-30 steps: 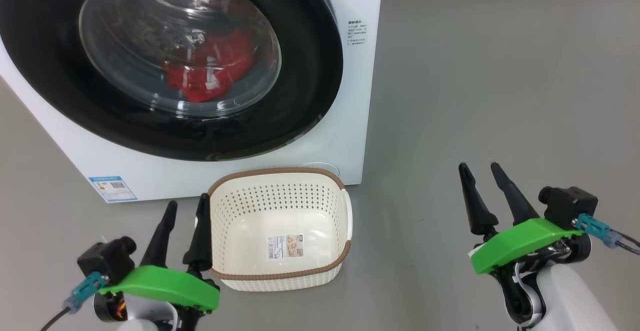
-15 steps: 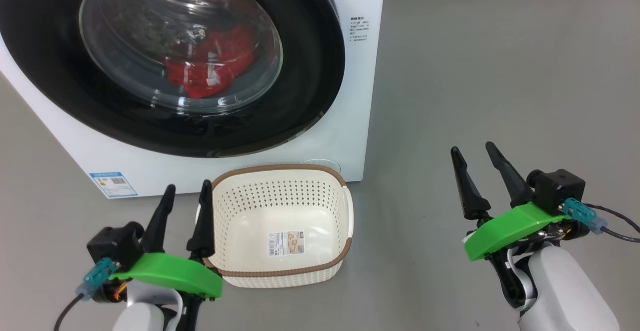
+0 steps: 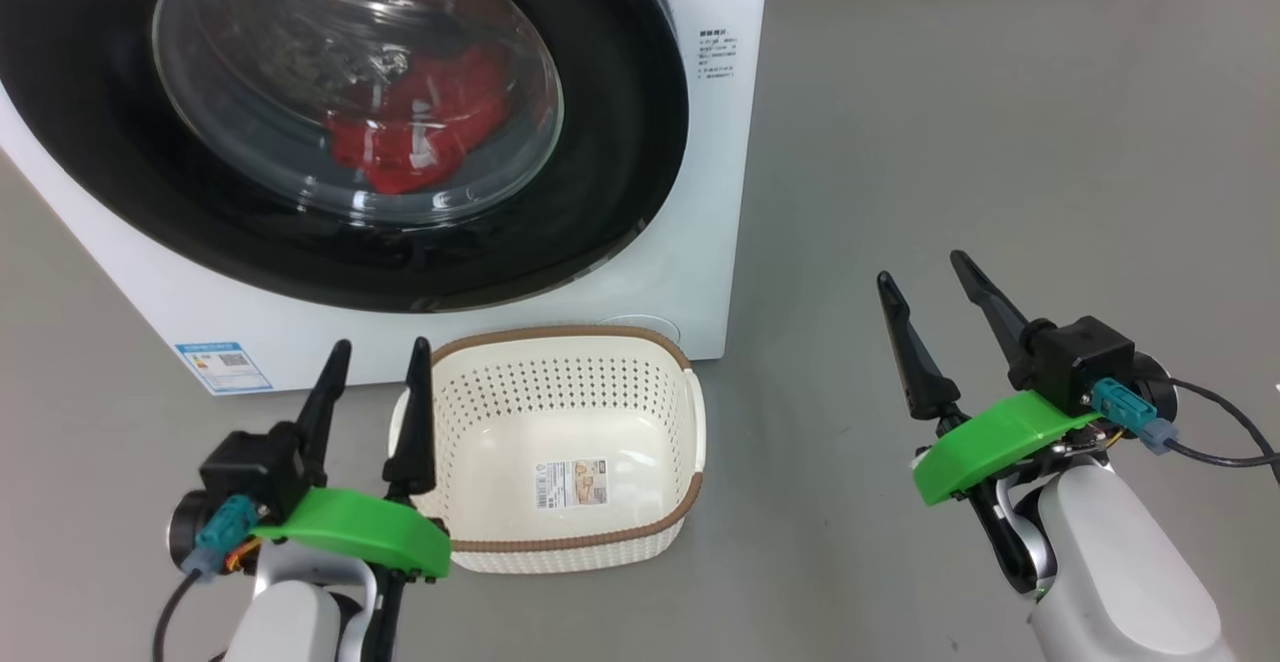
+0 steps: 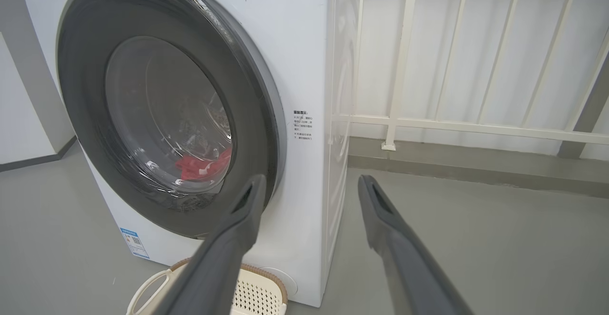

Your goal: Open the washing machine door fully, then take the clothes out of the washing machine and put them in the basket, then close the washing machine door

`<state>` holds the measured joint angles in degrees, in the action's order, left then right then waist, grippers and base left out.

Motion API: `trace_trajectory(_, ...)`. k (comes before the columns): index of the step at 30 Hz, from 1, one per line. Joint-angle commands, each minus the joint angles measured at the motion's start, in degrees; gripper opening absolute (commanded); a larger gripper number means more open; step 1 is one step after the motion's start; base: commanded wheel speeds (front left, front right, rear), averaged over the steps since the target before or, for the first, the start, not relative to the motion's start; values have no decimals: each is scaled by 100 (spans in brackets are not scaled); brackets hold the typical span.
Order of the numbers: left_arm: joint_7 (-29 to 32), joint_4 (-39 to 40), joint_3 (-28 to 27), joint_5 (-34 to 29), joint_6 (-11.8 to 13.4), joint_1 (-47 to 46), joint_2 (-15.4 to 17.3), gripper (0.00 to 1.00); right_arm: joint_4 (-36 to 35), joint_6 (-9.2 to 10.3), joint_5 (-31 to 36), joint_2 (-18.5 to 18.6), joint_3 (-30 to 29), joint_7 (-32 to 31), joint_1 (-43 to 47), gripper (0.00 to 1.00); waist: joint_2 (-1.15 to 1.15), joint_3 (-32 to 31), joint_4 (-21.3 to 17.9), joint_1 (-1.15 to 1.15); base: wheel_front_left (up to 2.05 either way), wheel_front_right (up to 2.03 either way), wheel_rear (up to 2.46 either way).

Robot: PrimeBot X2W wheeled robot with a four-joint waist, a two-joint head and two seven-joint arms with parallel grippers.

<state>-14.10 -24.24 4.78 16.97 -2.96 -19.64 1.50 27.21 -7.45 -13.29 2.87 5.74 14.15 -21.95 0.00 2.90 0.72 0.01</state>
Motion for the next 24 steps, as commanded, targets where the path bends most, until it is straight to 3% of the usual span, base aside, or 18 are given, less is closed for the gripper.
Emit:
trace_trajectory(1, -90, 90, -116, -165, 57, -261, 138, 100, -85, -3, 75, 0, 159, 85, -251, 100, 0, 9, -7, 0, 0, 0, 0)
trace_trajectory(19, -90, 233, -71, -64, 97, -205, 138, 100, 11, -3, -157, 0, 197, 85, -307, 100, 0, 50, 32, 0, 0, 0, 0)
trace_trajectory(24, -90, 650, -89, -167, 59, -197, 138, 100, -29, -3, -132, 0, 146, 85, -338, 100, 0, 158, 86, 0, 0, 0, 0)
